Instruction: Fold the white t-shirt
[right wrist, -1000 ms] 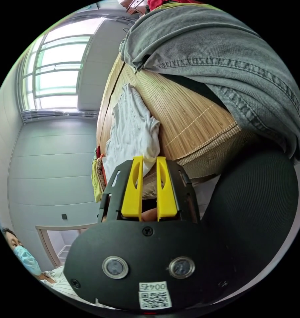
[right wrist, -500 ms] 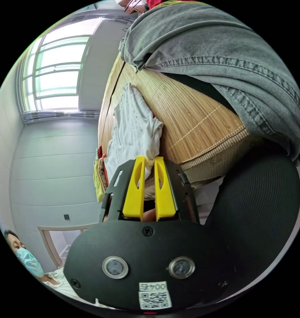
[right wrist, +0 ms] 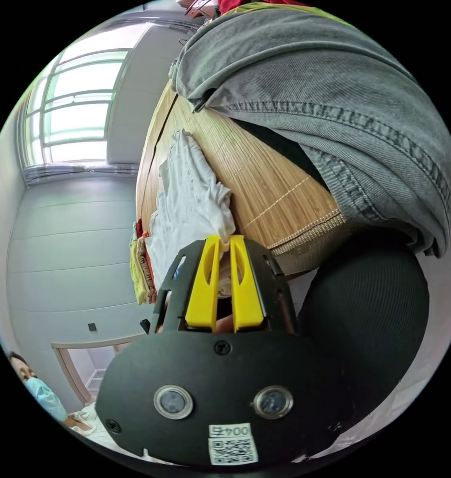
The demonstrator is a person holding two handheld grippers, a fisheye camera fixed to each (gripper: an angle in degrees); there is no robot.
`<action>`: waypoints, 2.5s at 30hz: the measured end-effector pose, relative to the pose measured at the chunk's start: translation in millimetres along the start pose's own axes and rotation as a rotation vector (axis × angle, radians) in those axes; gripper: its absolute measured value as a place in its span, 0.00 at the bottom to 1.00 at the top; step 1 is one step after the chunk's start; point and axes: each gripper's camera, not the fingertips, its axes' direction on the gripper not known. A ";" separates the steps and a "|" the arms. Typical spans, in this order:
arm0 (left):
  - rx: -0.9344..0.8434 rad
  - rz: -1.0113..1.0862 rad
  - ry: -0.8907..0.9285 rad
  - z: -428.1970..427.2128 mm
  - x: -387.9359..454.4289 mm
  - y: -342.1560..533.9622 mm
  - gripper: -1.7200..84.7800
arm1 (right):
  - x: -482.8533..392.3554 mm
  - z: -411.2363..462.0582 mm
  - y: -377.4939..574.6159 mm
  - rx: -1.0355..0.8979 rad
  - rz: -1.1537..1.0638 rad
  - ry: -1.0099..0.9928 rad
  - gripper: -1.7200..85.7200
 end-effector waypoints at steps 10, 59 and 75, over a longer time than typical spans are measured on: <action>0.065 0.336 -0.127 -57.5 136.1 -53.5 0.11 | -89.4 -6.6 47.8 0.141 -0.464 0.200 0.05; -0.047 0.286 -0.507 -119.3 327.5 -598.8 0.03 | -240.0 205.2 -164.5 -0.112 -0.714 0.387 0.01; 0.052 0.410 -0.134 -272.2 523.8 -621.4 0.06 | -33.9 12.2 -119.1 -0.054 -0.247 0.115 0.09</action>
